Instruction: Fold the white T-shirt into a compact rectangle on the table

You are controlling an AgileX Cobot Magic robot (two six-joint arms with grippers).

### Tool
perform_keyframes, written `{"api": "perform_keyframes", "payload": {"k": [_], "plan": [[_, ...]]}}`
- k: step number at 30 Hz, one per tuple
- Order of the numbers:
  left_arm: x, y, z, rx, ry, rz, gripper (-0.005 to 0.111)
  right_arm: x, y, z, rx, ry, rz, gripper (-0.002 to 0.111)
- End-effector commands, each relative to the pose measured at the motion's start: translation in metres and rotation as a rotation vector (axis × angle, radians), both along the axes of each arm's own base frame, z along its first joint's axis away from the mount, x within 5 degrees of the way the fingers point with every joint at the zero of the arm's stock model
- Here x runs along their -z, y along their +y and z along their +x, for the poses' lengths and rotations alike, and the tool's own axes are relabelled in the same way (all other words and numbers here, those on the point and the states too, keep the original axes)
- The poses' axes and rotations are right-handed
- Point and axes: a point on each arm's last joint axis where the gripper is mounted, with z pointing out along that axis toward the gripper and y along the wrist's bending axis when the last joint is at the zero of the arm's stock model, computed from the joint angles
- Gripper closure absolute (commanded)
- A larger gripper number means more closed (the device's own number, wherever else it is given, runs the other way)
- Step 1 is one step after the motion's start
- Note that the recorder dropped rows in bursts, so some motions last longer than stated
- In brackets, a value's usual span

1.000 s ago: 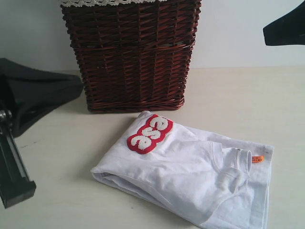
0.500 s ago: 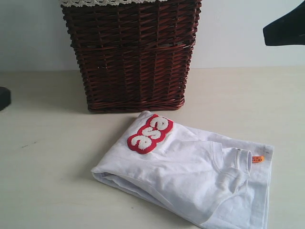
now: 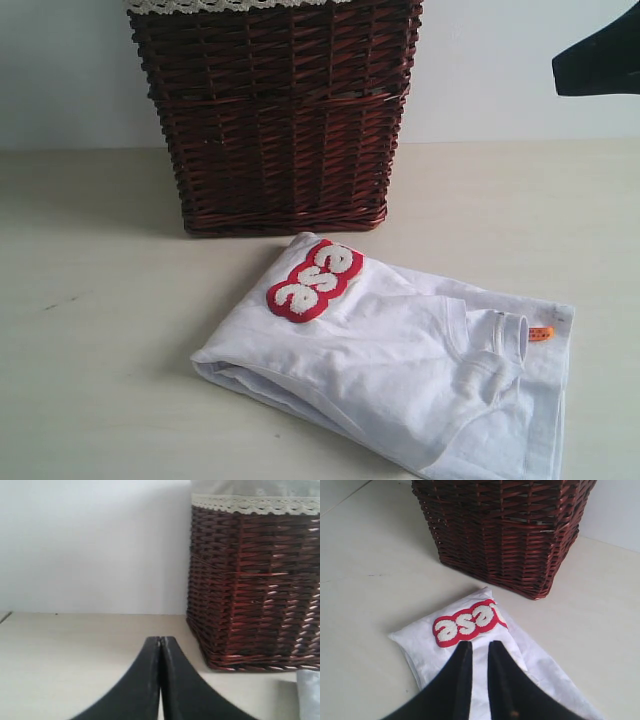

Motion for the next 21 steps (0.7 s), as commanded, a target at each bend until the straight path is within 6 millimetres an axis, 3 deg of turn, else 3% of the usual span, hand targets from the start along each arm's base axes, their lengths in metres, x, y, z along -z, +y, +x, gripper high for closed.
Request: {"api": "perform_keyframes", "payload": {"k": [1, 21], "plan": [[0.010, 0.005, -0.007, -0.058, -0.066, -0.020, 0.107, 0.000, 0.000, -0.001, 0.000, -0.006, -0.004, 0.095], [-0.005, 0.007, -0.033, -0.074, -0.294, -0.017, 0.107, 0.000, 0.000, -0.001, 0.000, -0.006, -0.004, 0.095]]}}
